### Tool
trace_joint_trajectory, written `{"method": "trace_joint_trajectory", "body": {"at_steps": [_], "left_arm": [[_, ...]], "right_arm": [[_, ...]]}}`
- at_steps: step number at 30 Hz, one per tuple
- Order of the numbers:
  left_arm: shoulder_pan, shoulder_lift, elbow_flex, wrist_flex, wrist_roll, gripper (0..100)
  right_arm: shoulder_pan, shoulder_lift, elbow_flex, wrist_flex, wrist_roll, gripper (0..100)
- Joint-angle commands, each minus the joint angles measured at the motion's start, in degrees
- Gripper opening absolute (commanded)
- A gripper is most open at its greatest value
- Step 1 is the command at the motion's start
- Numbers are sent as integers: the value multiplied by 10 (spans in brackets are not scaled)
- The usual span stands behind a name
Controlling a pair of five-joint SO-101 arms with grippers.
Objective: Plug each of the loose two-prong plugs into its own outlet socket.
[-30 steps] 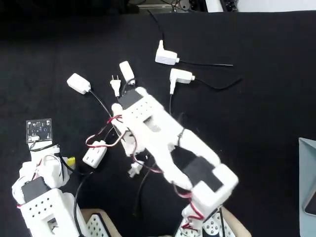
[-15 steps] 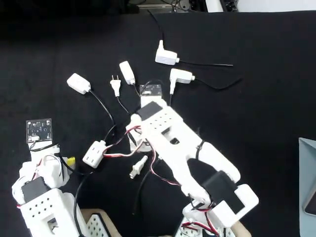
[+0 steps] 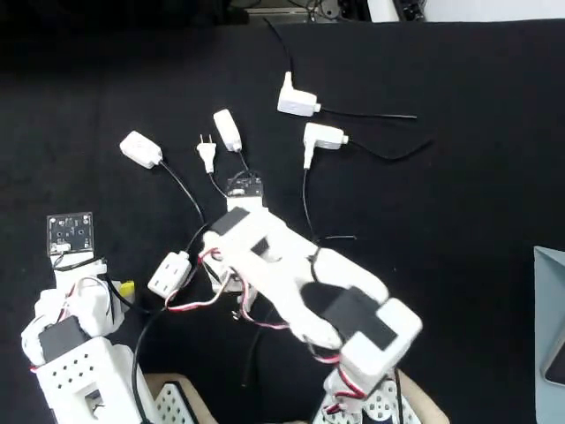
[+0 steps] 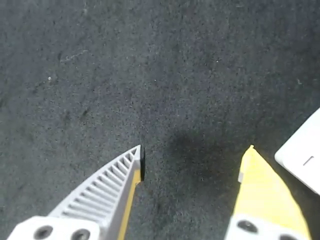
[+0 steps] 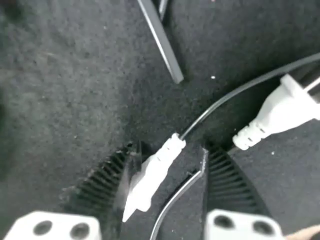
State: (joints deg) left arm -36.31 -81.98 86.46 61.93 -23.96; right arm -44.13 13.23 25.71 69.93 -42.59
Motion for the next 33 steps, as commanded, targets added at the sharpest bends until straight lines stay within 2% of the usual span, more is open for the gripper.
{"method": "trace_joint_trajectory", "body": {"at_steps": [1, 2, 7, 20, 28, 33], "left_arm": [[-6, -4, 1, -5, 6, 306], [-6, -4, 1, -6, 6, 306], [-6, -4, 1, -6, 6, 306], [-6, -4, 1, -6, 6, 306], [-5, -4, 1, -6, 6, 306], [-5, -4, 1, -6, 6, 306]], "right_arm": [[-4, 20, -39, 51, -4, 61], [-4, 21, -51, 65, -3, 11], [23, 21, -97, 127, 5, 12], [136, 8, -219, 270, 178, 11], [149, -155, -209, 262, 261, 11], [149, -198, -110, 159, 321, 11]]}}
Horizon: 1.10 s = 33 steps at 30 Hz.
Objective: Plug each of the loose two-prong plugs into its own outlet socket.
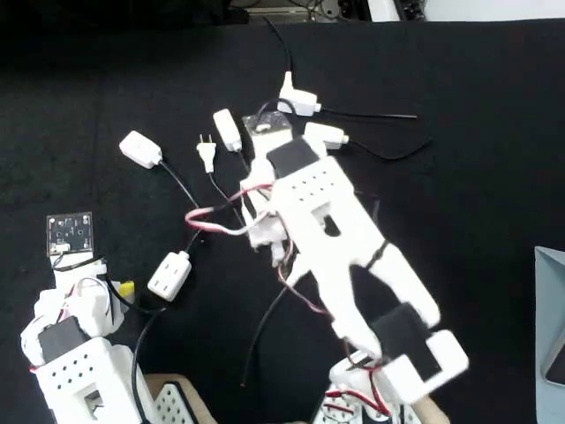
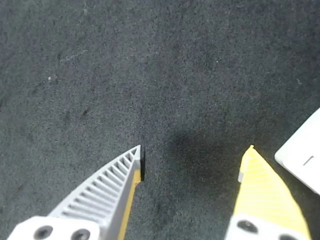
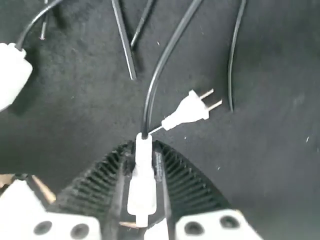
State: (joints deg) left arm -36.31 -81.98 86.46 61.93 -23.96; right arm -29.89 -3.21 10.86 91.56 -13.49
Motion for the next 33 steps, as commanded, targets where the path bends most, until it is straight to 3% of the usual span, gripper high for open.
{"method": "trace_joint_trajectory", "body": {"at_steps": [1, 6, 13, 19, 33], "left_arm": [[-5, -4, 1, -6, 6, 306], [-5, -4, 1, -6, 6, 306], [-5, -4, 1, -6, 6, 306], [-5, -4, 2, -6, 5, 306], [-5, -4, 2, -6, 5, 306]], "right_arm": [[7, -32, 60, -89, 43, 11], [-17, -1, 149, -228, 131, 11], [-69, 92, 161, -284, 178, 13], [-69, 171, 92, -211, 175, 104], [-69, 181, 42, -102, 174, 106]]}}
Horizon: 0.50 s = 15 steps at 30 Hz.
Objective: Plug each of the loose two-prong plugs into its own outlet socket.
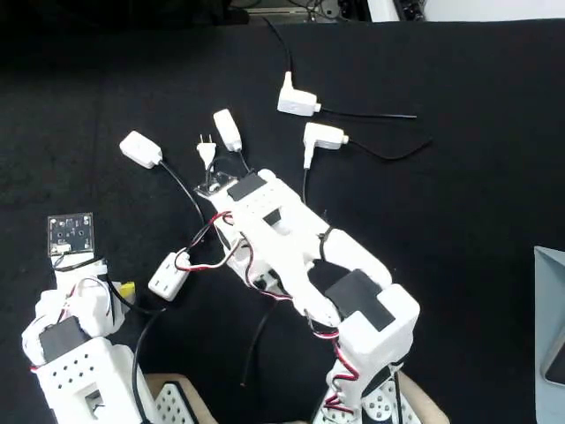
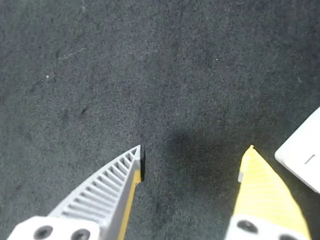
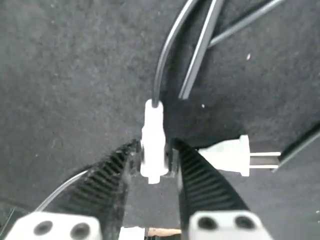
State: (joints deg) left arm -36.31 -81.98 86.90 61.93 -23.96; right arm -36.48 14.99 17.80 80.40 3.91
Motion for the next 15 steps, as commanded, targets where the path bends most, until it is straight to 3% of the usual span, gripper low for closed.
{"method": "trace_joint_trajectory", "body": {"at_steps": [1, 4, 10, 15], "left_arm": [[-5, -4, -2, -6, 5, 306], [-5, -4, -2, -6, 5, 306], [-5, -4, -2, -6, 5, 306], [-5, -4, -3, -6, 5, 306]], "right_arm": [[-3, -1, -28, 8, 0, 98], [-3, -1, -30, 5, 0, 13], [-4, -15, -30, 12, 0, 11], [-6, -116, -28, 47, 0, 11]]}}
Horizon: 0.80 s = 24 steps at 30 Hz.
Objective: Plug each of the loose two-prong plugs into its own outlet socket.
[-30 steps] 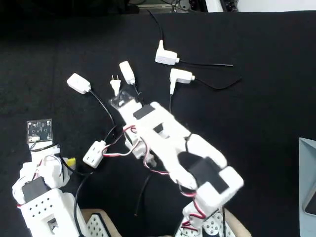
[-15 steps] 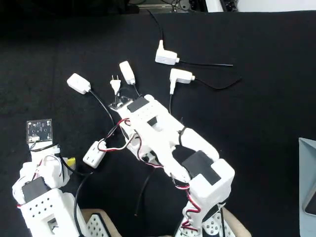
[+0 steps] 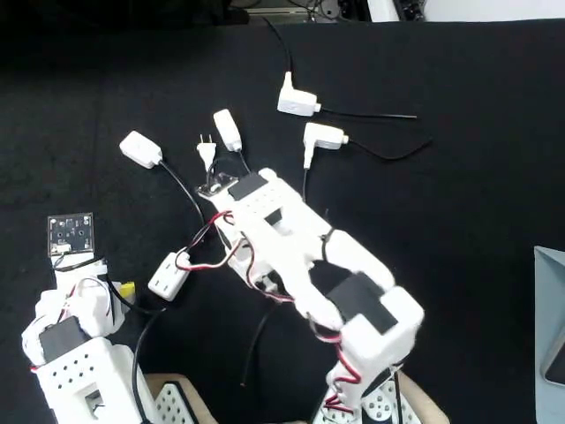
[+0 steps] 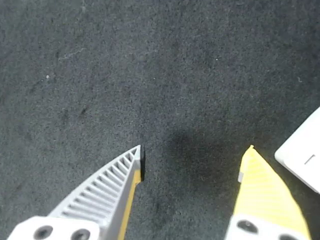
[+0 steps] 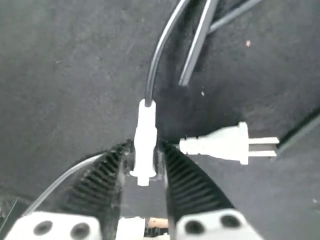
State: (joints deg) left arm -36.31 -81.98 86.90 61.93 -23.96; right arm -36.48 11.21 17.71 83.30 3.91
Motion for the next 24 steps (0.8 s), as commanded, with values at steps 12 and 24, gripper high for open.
{"method": "trace_joint_trajectory", "body": {"at_steps": [12, 24], "left_arm": [[24, -4, -124, -9, 128, 309], [238, -4, -220, -6, 240, 307]], "right_arm": [[-63, -376, 81, -75, 0, 11], [-141, -557, 204, -205, -48, 11]]}}
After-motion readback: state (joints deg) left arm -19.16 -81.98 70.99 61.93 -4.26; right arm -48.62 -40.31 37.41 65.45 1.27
